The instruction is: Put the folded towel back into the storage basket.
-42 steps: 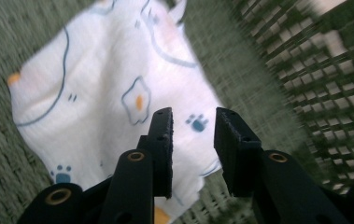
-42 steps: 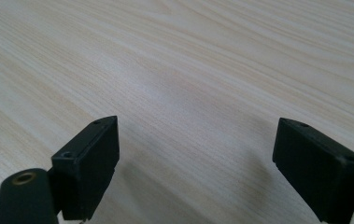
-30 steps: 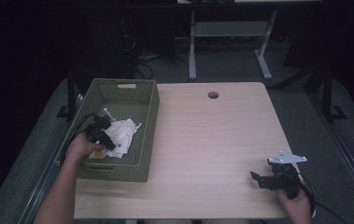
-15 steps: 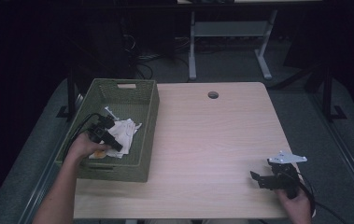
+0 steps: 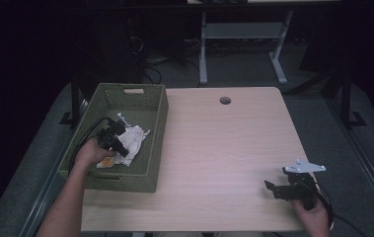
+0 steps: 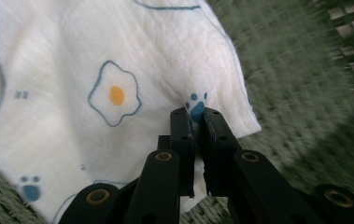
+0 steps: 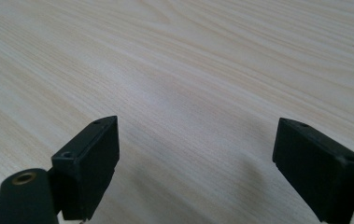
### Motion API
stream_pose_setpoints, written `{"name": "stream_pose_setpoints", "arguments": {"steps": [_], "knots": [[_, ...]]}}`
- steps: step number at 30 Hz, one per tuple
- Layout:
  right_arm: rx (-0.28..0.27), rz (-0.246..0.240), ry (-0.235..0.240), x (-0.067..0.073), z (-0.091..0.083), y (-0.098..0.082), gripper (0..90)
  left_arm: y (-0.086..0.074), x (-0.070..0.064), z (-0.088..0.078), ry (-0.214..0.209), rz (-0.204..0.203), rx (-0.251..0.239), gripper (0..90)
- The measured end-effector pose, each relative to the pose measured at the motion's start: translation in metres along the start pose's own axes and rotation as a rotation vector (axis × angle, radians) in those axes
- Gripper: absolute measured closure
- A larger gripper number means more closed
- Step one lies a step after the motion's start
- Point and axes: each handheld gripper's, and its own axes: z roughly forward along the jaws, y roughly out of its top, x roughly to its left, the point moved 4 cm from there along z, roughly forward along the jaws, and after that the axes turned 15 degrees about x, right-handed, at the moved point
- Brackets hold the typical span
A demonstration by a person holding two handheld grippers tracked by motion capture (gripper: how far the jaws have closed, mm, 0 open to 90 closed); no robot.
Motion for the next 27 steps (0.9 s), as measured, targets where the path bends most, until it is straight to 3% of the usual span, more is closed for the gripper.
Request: {"name": "stream_pose_setpoints", "arguments": {"steps": [2,4,7,9,10,12,14,16,19,23,27], "knots": [[-0.001,0.0,0.0,0.0,0.0,0.0,14.2,-0.002,-0.004,-0.001,-0.059,0.021,-0.005,85.0],[0.001,-0.003,0.0,0.0,0.0,0.001,14.2,-0.003,-0.008,0.004,-0.101,0.045,0.039,83.1],[0.002,-0.003,-0.004,0.001,0.0,0.001,14.2,-0.001,-0.006,0.004,-0.108,0.012,0.027,67.0],[0.005,-0.006,-0.004,0.001,0.001,0.001,14.2,0.001,-0.005,0.002,-0.124,0.0,-0.007,63.1],[0.007,-0.008,-0.003,0.002,0.001,0.001,14.2,0.002,-0.005,0.003,-0.138,-0.009,-0.014,63.4],[0.004,-0.009,-0.003,0.002,0.001,0.001,14.2,0.004,-0.005,0.007,-0.147,-0.014,-0.01,76.8],[0.005,-0.008,-0.003,0.002,0.001,0.001,14.2,0.006,-0.006,0.016,-0.161,-0.008,0.022,82.9],[0.005,-0.006,-0.002,0.001,0.001,0.001,14.2,0.008,-0.007,0.026,-0.142,0.0,0.067,83.6],[0.001,-0.002,-0.003,0.001,0.0,0.001,14.2,0.007,-0.006,0.02,-0.145,-0.012,0.043,80.8],[-0.002,-0.007,-0.002,0.002,0.0,0.002,14.2,0.001,-0.003,0.004,-0.148,-0.04,-0.05,79.5],[-0.006,-0.006,-0.002,0.002,-0.001,0.002,14.2,-0.006,-0.004,-0.009,-0.144,-0.031,-0.124,75.3]]}}
